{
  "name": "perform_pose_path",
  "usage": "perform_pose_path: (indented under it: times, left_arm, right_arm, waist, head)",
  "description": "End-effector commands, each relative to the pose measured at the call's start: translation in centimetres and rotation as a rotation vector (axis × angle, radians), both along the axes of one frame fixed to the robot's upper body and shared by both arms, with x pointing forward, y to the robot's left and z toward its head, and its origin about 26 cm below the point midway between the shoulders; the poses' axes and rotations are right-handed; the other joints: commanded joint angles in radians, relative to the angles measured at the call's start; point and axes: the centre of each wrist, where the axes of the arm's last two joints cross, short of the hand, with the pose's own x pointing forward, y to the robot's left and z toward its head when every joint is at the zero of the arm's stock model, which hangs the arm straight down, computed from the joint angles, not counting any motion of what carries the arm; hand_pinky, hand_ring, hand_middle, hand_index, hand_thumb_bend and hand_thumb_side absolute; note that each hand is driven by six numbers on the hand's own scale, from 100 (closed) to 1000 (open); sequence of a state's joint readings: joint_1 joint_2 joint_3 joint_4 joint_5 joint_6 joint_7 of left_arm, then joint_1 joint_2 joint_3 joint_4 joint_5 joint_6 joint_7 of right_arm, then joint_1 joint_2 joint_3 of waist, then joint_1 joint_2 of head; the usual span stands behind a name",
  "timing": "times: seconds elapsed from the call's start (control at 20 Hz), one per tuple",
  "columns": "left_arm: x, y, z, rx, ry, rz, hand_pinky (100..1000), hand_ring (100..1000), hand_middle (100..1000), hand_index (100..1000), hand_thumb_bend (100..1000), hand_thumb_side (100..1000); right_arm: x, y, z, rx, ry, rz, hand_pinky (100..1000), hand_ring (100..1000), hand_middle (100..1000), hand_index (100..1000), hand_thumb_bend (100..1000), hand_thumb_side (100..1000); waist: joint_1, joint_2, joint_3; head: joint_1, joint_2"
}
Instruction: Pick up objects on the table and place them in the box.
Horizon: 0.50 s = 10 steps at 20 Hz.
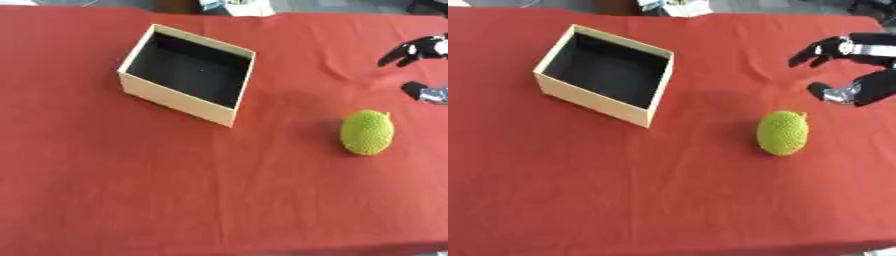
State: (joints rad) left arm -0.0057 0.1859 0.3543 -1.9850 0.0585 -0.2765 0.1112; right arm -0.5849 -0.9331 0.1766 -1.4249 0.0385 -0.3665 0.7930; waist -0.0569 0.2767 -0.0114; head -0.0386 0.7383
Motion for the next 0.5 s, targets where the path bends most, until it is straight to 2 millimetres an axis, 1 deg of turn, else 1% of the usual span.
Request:
perform_pose_path:
  times: [0.05,0.5]
  left_arm:
    - [-0.10,0.10,0.68,0.027,-0.013,-0.009,565,869,880,666,172,730]
    - [-0.17,0.21,0.70,0.035,-0.008,-0.009,565,870,881,665,172,730]
  right_arm:
    - [-0.15,-0.61,1.46,-0.053,0.001,0.035,894,953,865,932,100,499]
    - [0.32,-0.05,1.82,-0.098,0.052,0.080,900,958,871,929,100,503]
  waist:
    - [0.001,-0.019,0.001]
    - [-0.007,-0.025,-0.002]
  head:
    - [0.002,0.006]
    - [0.009,0.011]
